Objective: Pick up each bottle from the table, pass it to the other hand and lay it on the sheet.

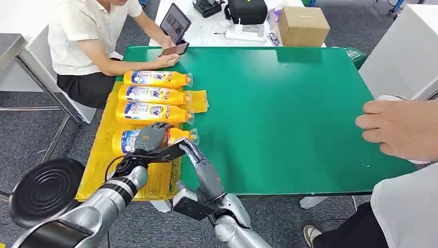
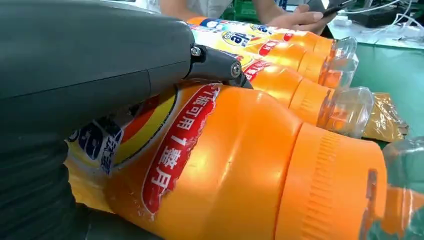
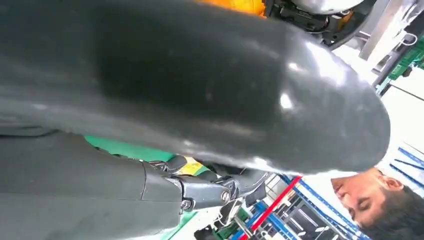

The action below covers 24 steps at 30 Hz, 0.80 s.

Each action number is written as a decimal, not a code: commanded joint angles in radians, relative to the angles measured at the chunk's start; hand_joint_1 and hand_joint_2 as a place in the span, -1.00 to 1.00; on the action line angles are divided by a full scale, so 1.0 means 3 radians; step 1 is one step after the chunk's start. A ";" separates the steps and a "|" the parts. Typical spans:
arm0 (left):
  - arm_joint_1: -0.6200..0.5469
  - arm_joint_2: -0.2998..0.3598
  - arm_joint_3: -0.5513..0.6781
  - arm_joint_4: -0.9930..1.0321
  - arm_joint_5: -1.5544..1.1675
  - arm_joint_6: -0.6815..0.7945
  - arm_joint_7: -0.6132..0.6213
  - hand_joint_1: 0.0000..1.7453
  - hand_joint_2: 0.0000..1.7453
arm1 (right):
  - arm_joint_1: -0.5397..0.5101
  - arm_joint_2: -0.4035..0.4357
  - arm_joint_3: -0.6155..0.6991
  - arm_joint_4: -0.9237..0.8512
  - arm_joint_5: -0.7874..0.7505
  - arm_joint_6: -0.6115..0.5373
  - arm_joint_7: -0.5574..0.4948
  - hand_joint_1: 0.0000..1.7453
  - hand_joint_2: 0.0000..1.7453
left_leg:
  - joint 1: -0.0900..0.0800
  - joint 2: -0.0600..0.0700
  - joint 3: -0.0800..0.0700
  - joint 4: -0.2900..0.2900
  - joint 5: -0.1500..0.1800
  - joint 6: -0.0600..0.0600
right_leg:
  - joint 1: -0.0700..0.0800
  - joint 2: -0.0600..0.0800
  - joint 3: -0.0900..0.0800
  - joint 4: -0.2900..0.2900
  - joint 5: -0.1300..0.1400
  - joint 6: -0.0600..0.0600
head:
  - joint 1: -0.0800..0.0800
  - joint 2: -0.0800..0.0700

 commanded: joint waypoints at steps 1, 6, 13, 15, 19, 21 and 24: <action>-0.0082 0.0078 -0.0207 0.0313 -0.0155 -0.0277 0.0100 -1.00 1.00 | -0.0105 -0.0097 0.0095 0.0061 0.0008 0.0044 -0.0008 -1.00 -1.00 | -0.0005 0.0010 0.0023 -0.0007 -0.0005 0.0000 | -0.0003 0.0003 0.0019 -0.0004 -0.0004 -0.0003 | 0.0000 0.0000; -0.0056 0.0072 0.0214 0.0254 0.0190 -0.0334 0.0069 -1.00 1.00 | -0.0072 -0.0110 0.0083 0.0017 0.0013 0.0109 -0.0029 -1.00 -1.00 | -0.0002 0.0007 0.0013 -0.0004 -0.0003 0.0000 | -0.0002 0.0004 0.0011 -0.0003 -0.0002 -0.0001 | 0.0000 0.0000; -0.0111 0.0130 0.0229 0.0299 0.0070 -0.0408 0.0077 -1.00 -1.00 | -0.0093 -0.0108 0.0101 0.0037 0.0012 0.0104 -0.0035 -1.00 -1.00 | -0.0001 0.0005 0.0011 -0.0003 -0.0002 0.0000 | 0.0000 0.0002 0.0011 -0.0001 -0.0001 -0.0002 | 0.0001 0.0000; -0.0099 0.0154 0.0106 0.0302 -0.0123 -0.0377 0.0196 -1.00 -1.00 | -0.0069 -0.0132 0.0127 -0.0046 0.0045 0.0133 -0.0030 -1.00 -1.00 | -0.0003 0.0008 0.0016 -0.0004 -0.0002 0.0000 | -0.0002 0.0004 0.0013 -0.0001 -0.0001 -0.0002 | 0.0000 0.0000; -0.0064 0.0147 0.0211 0.0238 -0.0098 -0.0342 0.0105 -1.00 -1.00 | -0.0007 -0.0171 0.0150 -0.0213 0.0088 0.0171 0.0033 -1.00 -1.00 | -0.0001 0.0005 0.0011 -0.0003 -0.0001 -0.0001 | -0.0001 0.0002 0.0009 -0.0002 -0.0001 -0.0001 | 0.0000 0.0000; -0.0022 0.0144 0.0273 0.0131 -0.0018 -0.0382 -0.0042 -1.00 -1.00 | 0.0005 -0.0175 0.0133 -0.0216 0.0097 0.0156 0.0045 -1.00 -1.00 | -0.0002 0.0005 0.0012 -0.0003 -0.0001 -0.0001 | -0.0001 0.0001 0.0011 -0.0001 -0.0001 -0.0001 | 0.0000 0.0000; 0.0142 0.0161 0.0447 -0.0258 0.0360 -0.0537 -0.0444 -1.00 -1.00 | 0.0049 -0.0196 0.0110 -0.0241 0.0085 0.0117 0.0002 -1.00 -1.00 | -0.0003 0.0005 0.0022 -0.0007 -0.0003 0.0000 | -0.0002 -0.0001 0.0020 -0.0004 -0.0004 -0.0002 | 0.0000 0.0000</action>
